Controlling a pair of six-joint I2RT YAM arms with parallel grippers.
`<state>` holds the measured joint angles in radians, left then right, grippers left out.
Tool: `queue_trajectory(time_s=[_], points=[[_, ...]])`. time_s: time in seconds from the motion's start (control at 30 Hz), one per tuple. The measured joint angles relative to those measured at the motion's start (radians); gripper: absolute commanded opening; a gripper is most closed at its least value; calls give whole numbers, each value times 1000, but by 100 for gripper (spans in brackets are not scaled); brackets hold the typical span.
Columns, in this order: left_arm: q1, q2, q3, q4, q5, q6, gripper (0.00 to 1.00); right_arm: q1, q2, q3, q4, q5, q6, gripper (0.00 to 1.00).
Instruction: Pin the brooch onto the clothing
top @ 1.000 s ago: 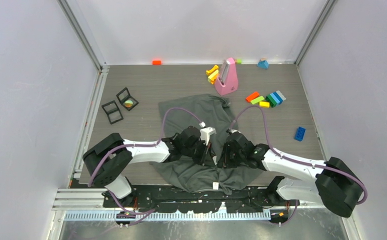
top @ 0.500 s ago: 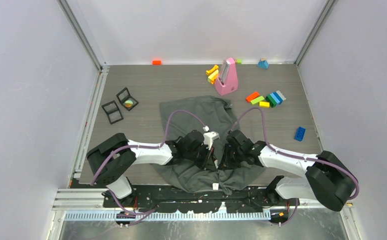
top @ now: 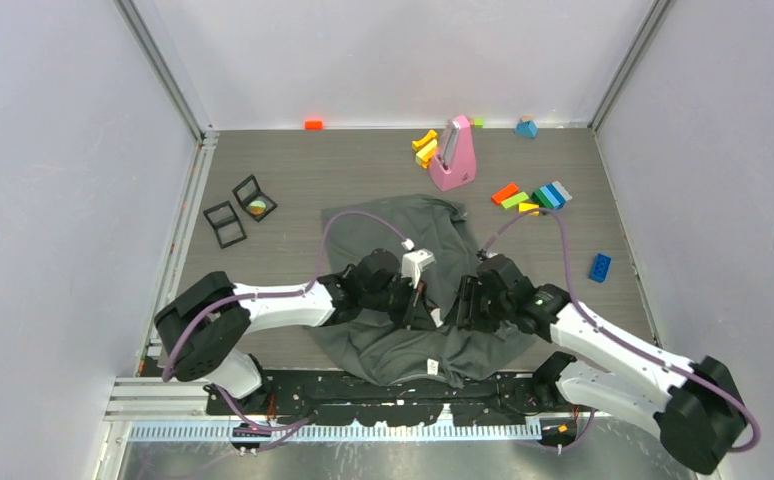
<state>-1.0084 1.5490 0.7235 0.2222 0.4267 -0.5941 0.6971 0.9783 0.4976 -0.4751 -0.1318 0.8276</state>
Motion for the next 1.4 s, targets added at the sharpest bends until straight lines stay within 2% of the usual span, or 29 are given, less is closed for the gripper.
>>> queue_trajectory(time_s=[0.23, 0.4, 0.6, 0.87, 1.1, 1.23, 1.4], points=[[63, -99, 11, -11, 171, -54, 0, -7, -276, 18, -113, 25, -85, 81], [89, -175, 65, -113, 283, -72, 0, -7, -440, 18, -108, -22, -136, 86], [154, -249, 120, -225, 473, -63, 0, -8, -562, 18, -3, -164, -176, 90], [185, -259, 155, -465, 588, 89, 0, -5, -519, 27, 285, -456, -168, 90], [202, -275, 159, -542, 672, 167, 0, -5, -405, 44, 347, -593, -172, 88], [205, -276, 159, -546, 706, 184, 0, 2, -360, 43, 373, -637, -171, 82], [205, -276, 159, -546, 735, 187, 0, 20, -310, 42, 396, -655, -171, 71]])
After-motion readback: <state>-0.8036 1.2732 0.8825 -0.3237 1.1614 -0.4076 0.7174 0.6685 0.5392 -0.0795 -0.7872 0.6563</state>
